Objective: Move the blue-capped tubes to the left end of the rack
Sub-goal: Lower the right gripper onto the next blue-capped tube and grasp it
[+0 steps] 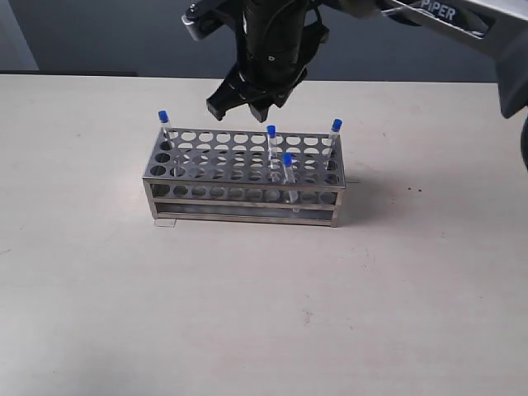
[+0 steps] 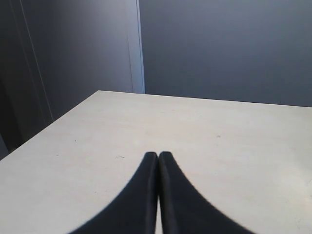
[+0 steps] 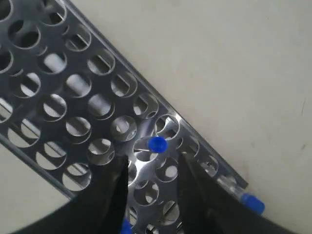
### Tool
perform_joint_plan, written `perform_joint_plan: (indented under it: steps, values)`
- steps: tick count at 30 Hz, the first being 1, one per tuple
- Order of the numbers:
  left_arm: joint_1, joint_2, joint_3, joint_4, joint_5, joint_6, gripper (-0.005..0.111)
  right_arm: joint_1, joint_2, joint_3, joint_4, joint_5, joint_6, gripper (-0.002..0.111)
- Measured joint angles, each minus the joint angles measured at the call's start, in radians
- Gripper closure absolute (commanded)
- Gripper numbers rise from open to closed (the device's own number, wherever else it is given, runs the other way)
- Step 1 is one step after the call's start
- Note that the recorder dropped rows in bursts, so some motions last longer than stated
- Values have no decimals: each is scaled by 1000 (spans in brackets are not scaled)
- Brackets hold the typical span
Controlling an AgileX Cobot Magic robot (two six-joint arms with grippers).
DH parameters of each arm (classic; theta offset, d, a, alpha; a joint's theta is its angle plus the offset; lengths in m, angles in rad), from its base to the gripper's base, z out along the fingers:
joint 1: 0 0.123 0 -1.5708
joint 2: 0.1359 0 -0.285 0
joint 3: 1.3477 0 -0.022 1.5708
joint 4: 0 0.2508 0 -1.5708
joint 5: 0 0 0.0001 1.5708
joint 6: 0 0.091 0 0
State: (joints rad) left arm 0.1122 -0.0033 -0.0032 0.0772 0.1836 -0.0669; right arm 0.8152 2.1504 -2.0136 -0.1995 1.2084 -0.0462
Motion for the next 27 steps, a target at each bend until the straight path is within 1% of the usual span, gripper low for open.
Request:
perform_joint_plan:
  steps: [6,14,21,22,23,26,27]
  values:
    - [0,0,0,0,0,0,106,-33,11,56,27,-43,8,74]
    - [0,0,0,0,0,0,106,-41,28,121,67,-154,16,74]
    - [0,0,0,0,0,0,106,-44,60,131,9,-206,65,75]
    - [0,0,0,0,0,0,106,-46,67,131,4,-212,73,77]
    - [0,0,0,0,0,0,106,-48,73,131,2,-220,81,81]
    - [0,0,0,0,0,0,106,-50,83,131,2,-236,97,109]
    - [0,0,0,0,0,0,106,-50,83,131,6,-242,103,108]
